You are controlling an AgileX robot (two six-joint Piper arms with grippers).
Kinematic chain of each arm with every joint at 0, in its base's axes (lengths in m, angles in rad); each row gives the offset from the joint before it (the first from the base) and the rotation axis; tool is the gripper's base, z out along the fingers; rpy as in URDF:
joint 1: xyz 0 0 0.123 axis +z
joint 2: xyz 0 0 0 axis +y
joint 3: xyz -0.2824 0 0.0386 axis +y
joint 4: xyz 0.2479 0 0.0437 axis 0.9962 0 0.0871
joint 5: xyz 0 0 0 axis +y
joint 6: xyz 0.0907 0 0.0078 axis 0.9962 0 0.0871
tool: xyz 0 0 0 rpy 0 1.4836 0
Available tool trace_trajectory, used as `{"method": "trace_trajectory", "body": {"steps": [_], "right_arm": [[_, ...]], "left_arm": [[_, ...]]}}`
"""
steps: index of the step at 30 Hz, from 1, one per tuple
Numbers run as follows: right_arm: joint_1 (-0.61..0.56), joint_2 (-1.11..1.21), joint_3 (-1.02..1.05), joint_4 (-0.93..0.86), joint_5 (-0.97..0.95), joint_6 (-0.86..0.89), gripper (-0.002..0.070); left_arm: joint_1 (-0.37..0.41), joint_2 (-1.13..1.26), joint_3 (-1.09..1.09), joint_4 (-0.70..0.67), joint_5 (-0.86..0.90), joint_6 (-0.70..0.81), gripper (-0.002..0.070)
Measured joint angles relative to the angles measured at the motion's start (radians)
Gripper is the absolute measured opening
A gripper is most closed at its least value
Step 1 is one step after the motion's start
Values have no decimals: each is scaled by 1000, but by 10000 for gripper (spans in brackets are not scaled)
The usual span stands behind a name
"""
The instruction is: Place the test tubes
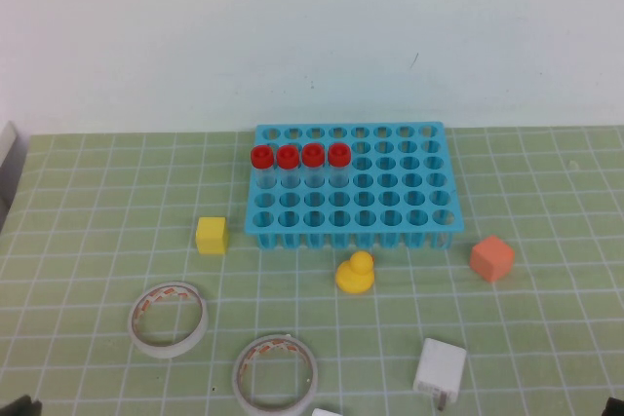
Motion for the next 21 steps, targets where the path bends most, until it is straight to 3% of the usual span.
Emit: {"method": "trace_trajectory", "body": {"steps": [7, 13, 17, 21], "right_arm": [[0, 0, 0, 0, 0, 0, -1], [0, 0, 0, 0, 0, 0, -1], [0, 0, 2, 0, 0, 0, -1], [0, -1, 2, 0, 0, 0, -1]], "left_arm": [[0, 0, 0, -181, 71, -1, 0], [0, 0, 0, -198, 74, -2, 0], [0, -8, 15, -46, 28, -60, 0], [55, -53, 59, 188, -102, -278, 0]]}}
